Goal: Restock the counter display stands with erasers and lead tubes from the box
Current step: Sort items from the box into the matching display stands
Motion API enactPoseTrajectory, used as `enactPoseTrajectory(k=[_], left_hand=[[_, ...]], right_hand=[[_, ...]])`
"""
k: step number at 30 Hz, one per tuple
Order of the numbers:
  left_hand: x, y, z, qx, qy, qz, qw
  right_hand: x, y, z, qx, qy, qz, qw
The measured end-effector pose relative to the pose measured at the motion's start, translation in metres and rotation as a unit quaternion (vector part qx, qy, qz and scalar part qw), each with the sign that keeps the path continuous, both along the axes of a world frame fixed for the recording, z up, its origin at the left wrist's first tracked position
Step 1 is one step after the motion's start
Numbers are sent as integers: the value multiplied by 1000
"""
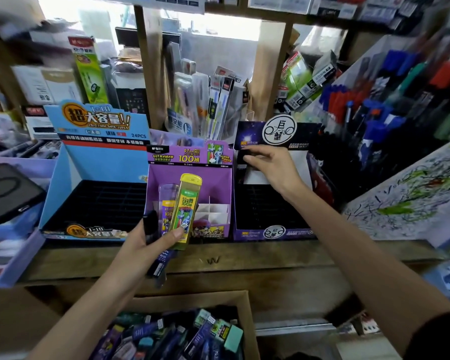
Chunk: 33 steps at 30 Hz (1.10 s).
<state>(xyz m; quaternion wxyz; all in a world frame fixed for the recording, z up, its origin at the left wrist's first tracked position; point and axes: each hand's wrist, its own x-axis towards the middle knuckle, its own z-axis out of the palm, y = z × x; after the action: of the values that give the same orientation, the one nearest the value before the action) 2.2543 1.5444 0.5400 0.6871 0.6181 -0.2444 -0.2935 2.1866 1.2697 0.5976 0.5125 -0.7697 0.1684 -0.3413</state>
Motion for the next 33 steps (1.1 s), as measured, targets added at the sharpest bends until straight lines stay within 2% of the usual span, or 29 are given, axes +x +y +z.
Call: enactPoseTrajectory(k=[3,7,10,12,16,18,20,24,31,33], left_hand=[[-3,-2,-2,5,-1,3,1000],[-8,-4,-3,2,9,2,1000],[-11,-4,-3,1,13,0,1000],[-13,-3,-3,0,13,1,1000],[-17,0,-5,5,16,-8,1000],[-20,0,-7,5,19,-12,1000],[-24,0,-8,5,18,-19,1000],[-35,-2,-10,-7,34,-26,999],[-49,-1,-15,-7,43,-39,998],[-51,-1,-14,-5,42,-40,998]], right_hand=[[2,-3,-6,23,0,-12,1000],[5,-2,-18,35,32,-86,995],[8,1,-19,-32,63,-123,990],[7,5,-15,-108,116,-137,978],[-16,15,-26,-251,263,-155,919],[-37,18,-43,-274,309,-130,901],[-56,20,-55,-255,353,-100,895],[-73,30,-63,-201,336,-92,916],[-98,57,-60,-201,334,-88,917],[-102,71,-54,-250,276,-145,917]])
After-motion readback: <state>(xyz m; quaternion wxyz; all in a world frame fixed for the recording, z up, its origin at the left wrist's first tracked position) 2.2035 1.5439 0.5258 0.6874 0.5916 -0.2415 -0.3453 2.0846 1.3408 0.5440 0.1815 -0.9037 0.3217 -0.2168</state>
